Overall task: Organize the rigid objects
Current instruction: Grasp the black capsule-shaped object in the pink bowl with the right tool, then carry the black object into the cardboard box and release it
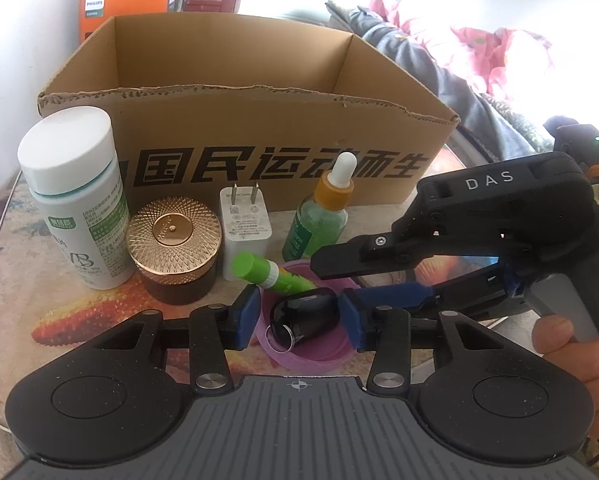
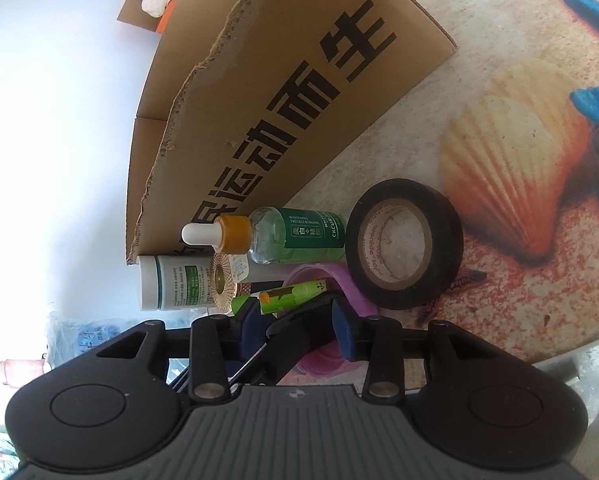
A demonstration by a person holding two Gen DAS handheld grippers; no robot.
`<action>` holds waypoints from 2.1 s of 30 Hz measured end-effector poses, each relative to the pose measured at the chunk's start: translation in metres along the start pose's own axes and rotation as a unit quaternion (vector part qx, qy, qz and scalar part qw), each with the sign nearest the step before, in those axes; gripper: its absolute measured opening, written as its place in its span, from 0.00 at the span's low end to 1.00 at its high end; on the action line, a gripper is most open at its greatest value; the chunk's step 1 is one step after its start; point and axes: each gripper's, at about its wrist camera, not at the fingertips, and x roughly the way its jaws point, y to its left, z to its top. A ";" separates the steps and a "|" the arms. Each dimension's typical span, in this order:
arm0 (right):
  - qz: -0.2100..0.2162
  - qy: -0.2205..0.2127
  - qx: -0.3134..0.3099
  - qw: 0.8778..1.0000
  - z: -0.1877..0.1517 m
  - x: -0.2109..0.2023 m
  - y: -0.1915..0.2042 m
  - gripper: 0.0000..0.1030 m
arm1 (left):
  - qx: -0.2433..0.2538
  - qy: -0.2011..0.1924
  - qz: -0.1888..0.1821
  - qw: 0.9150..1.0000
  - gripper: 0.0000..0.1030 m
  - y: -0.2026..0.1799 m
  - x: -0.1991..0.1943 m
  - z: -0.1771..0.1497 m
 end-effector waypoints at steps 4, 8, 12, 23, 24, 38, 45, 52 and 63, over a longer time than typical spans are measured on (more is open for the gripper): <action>-0.004 0.000 -0.004 1.000 0.000 0.000 0.001 0.42 | 0.007 -0.001 -0.017 1.000 0.37 -0.004 -0.003 -0.003; -0.010 0.000 -0.010 1.000 -0.002 0.001 0.004 0.42 | 0.020 -0.004 -0.031 0.999 0.30 -0.007 -0.007 -0.010; -0.018 0.000 -0.025 1.000 -0.007 0.001 0.010 0.42 | 0.042 -0.012 -0.033 0.999 0.26 -0.012 -0.010 -0.019; -0.084 0.005 -0.101 0.991 -0.019 0.004 0.034 0.38 | 0.077 -0.024 -0.026 0.996 0.24 -0.026 -0.004 -0.024; -0.089 0.006 -0.104 0.991 -0.018 0.005 0.035 0.36 | 0.079 -0.022 -0.026 0.996 0.24 -0.026 -0.002 -0.024; -0.092 0.029 -0.106 0.990 -0.009 0.014 0.032 0.28 | 0.056 -0.009 -0.021 0.998 0.18 -0.021 0.016 -0.013; -0.060 0.010 -0.094 0.994 -0.016 -0.002 0.026 0.27 | 0.068 -0.025 -0.011 0.997 0.17 -0.021 0.004 -0.013; -0.025 -0.021 -0.120 0.992 -0.029 -0.031 0.048 0.27 | 0.084 -0.065 0.004 0.994 0.17 -0.030 -0.030 -0.007; 0.043 -0.078 -0.222 0.971 -0.009 -0.062 0.145 0.27 | 0.118 -0.142 0.051 0.981 0.17 -0.030 -0.089 0.061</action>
